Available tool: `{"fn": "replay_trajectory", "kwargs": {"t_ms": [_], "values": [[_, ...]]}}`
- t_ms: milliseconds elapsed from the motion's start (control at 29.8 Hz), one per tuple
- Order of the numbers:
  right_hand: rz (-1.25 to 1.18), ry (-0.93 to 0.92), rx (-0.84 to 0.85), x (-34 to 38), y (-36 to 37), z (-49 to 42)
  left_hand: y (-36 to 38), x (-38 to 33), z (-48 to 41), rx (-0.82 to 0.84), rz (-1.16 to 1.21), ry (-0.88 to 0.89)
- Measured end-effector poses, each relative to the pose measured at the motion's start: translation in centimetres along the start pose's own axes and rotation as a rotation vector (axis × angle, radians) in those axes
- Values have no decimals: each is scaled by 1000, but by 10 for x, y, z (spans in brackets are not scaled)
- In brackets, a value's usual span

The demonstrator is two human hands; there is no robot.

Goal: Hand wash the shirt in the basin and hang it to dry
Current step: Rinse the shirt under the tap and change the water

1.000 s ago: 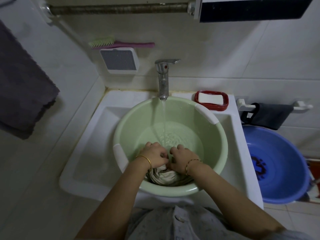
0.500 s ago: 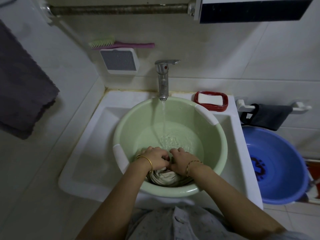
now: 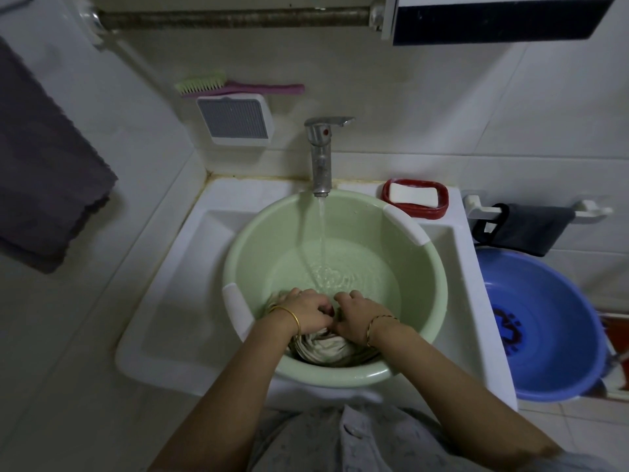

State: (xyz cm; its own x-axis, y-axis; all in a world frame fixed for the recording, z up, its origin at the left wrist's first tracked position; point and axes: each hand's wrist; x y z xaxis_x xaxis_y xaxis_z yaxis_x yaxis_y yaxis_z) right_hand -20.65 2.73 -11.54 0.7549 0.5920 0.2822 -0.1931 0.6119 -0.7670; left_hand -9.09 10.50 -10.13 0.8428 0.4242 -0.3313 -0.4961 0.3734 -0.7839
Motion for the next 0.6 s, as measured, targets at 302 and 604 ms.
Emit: {"fn": "replay_trajectory", "kwargs": {"t_ms": [302, 604], "values": [[-5, 9, 7, 0, 0, 0, -1, -3, 1, 1, -22, 1], [-24, 7, 15, 0, -2, 3, -1, -2, 0, 4, -47, 15]]}}
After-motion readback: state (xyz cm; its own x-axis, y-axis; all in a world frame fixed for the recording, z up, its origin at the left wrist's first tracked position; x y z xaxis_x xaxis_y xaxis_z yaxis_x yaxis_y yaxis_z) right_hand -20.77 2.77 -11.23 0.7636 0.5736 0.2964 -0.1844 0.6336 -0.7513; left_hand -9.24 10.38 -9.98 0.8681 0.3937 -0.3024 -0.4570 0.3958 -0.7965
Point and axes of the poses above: each hand's wrist, its own z-axis away from the middle knuckle, its own y-axis out of the palm, x = y × z, and after that the axes turned 7 degrees about y, right-handed
